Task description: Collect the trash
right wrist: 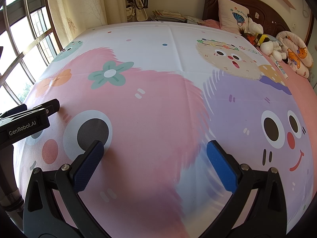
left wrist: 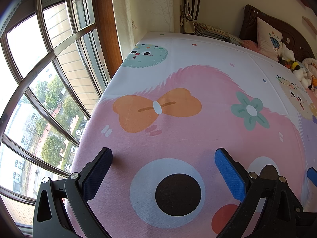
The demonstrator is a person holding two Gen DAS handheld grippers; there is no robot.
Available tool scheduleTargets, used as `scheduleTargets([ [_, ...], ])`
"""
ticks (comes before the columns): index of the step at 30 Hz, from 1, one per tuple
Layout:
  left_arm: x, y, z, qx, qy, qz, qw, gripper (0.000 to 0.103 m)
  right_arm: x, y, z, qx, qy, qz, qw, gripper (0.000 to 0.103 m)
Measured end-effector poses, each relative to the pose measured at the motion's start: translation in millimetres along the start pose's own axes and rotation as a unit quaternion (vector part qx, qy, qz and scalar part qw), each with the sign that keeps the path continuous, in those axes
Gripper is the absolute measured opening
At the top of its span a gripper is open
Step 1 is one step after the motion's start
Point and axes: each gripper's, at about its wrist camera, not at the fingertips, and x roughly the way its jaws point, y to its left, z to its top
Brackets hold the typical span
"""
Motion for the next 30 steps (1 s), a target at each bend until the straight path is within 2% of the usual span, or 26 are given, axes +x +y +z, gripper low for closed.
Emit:
scheduleTargets([
  [30, 0.8, 0.3, 0.4, 0.0, 0.0, 0.0, 1.0, 0.102, 0.0, 0.2, 0.4, 0.0, 0.0, 0.0, 1.0, 0.103],
])
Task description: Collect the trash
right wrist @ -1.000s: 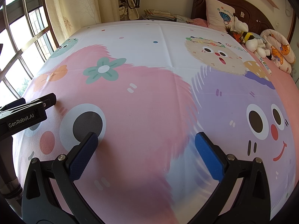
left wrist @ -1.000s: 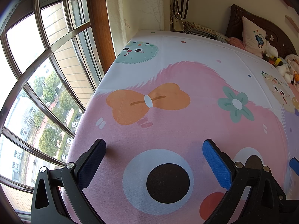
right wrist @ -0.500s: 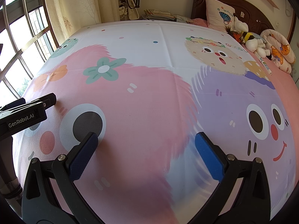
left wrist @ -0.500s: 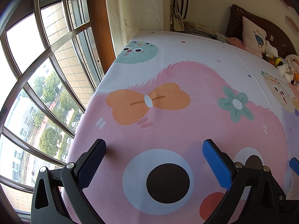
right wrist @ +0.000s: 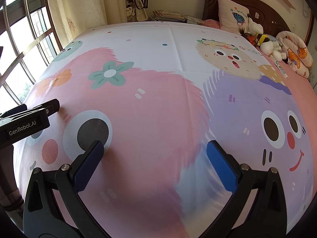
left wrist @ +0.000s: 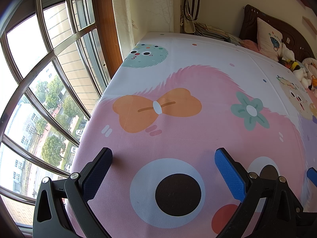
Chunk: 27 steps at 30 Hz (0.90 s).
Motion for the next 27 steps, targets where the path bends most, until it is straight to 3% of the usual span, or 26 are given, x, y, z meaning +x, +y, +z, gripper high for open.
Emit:
scheduleTargets([
  [27, -0.5, -0.1, 0.0, 0.0, 0.0, 0.0, 1.0, 0.102, -0.3, 0.1, 0.8, 0.0, 0.0, 0.0, 1.0, 0.103],
])
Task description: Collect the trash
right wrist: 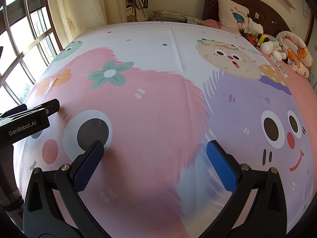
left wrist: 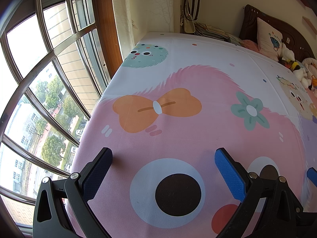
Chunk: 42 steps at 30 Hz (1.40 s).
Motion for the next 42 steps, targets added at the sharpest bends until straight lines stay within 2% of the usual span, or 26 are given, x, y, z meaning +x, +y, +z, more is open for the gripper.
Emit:
scheduleTargets([
  [42, 0.1, 0.1, 0.2, 0.0, 0.0, 0.0, 1.0, 0.102, -0.8, 0.3, 1.7, 0.0, 0.0, 0.0, 1.0, 0.103],
])
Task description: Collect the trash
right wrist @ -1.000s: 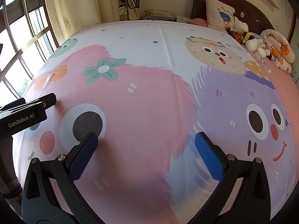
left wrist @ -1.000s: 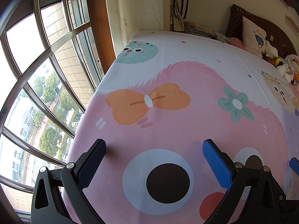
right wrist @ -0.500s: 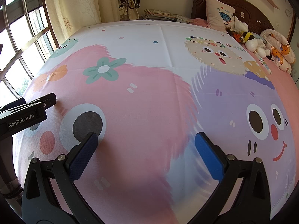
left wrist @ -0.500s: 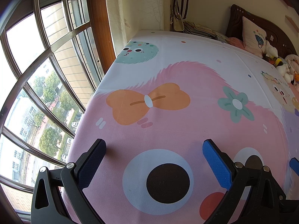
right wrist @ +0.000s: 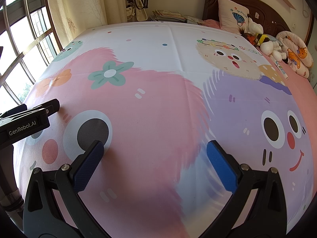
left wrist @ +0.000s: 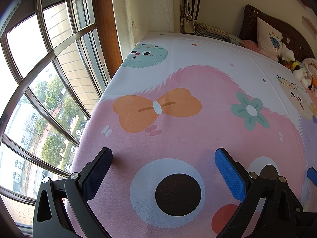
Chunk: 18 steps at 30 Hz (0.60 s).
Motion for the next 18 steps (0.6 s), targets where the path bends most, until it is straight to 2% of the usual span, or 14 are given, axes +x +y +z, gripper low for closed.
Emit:
scheduleTargets([
  [18, 0.7, 0.2, 0.3, 0.0, 0.0, 0.0, 1.0, 0.102, 0.9, 0.0, -1.8, 0.0, 0.0, 0.0, 1.0, 0.103],
])
